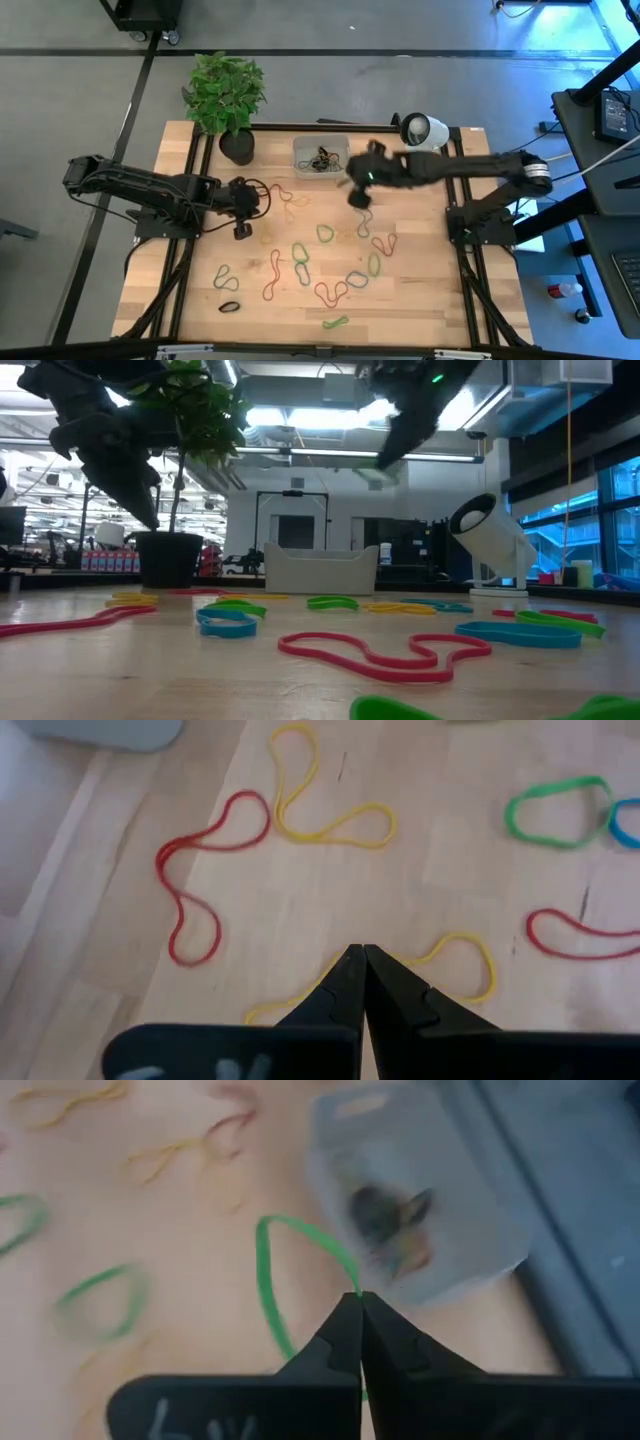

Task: Pick and place rubber bands into bin
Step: Put the green rubber band into the gray bin

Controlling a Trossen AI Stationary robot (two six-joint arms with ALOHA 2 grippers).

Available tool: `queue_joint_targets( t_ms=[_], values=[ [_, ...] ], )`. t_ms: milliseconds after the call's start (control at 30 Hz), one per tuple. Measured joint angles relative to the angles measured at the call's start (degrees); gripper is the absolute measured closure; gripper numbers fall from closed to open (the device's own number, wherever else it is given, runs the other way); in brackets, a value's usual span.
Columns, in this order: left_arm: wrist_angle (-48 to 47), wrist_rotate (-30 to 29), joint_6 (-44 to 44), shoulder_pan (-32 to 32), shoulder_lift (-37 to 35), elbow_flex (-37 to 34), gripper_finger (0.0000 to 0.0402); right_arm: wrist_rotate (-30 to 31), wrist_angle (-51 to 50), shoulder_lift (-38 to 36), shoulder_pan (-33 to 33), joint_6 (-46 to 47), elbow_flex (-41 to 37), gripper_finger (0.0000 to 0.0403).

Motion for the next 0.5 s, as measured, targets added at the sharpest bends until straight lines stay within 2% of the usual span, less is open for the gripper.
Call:
queue_joint_targets(
  t_ms=[233,500],
  values=[
    [6.78,0.33,4.06,0.04,0.0,0.0,0.0399,-8.38,13.6,12.22,-11.76,-7.72,5.34,0.0403],
    [8.28,0.33,4.87,0.04,0.0,0.02,0.0399,-12.0,16.87,29.99,-17.47,-9.38,17.74,0.0403]
  ],
)
